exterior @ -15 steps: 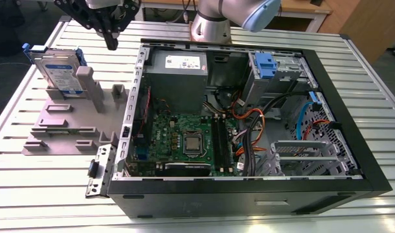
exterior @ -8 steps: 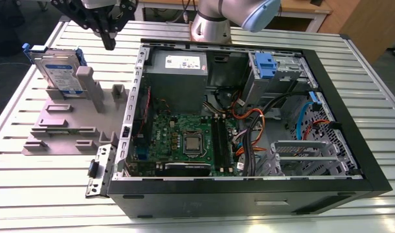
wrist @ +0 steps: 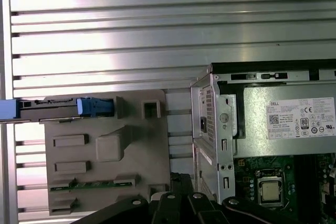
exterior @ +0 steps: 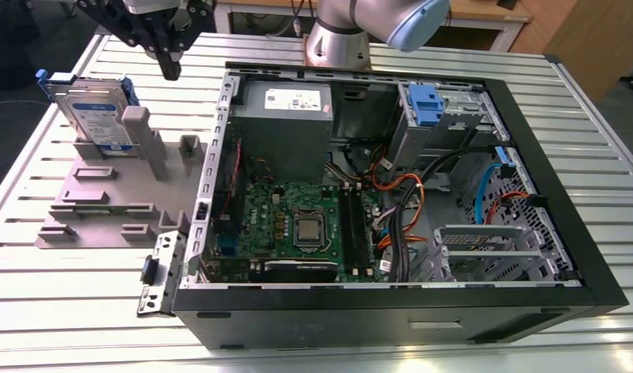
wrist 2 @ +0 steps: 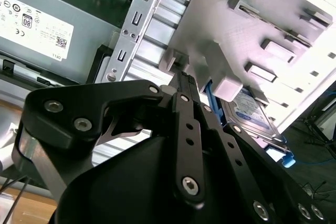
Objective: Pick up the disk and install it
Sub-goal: 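Reach for the disk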
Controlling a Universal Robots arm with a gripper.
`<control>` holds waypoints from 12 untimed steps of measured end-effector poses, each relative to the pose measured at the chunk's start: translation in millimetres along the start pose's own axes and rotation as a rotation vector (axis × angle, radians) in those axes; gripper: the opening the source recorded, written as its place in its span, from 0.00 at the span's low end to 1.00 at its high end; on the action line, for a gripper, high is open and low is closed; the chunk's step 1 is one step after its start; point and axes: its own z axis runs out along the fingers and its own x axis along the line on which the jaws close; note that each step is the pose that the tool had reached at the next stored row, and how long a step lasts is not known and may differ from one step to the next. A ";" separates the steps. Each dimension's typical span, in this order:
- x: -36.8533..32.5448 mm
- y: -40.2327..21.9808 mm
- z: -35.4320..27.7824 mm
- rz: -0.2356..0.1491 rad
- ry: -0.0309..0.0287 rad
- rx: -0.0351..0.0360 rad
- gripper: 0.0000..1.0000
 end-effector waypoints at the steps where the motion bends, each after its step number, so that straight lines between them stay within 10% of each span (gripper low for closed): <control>1: 0.6 0.0 0.0 0.000 0.0000 0.0000 0.11; 12: 7.5 -0.6 0.1 0.000 0.0000 0.0000 0.11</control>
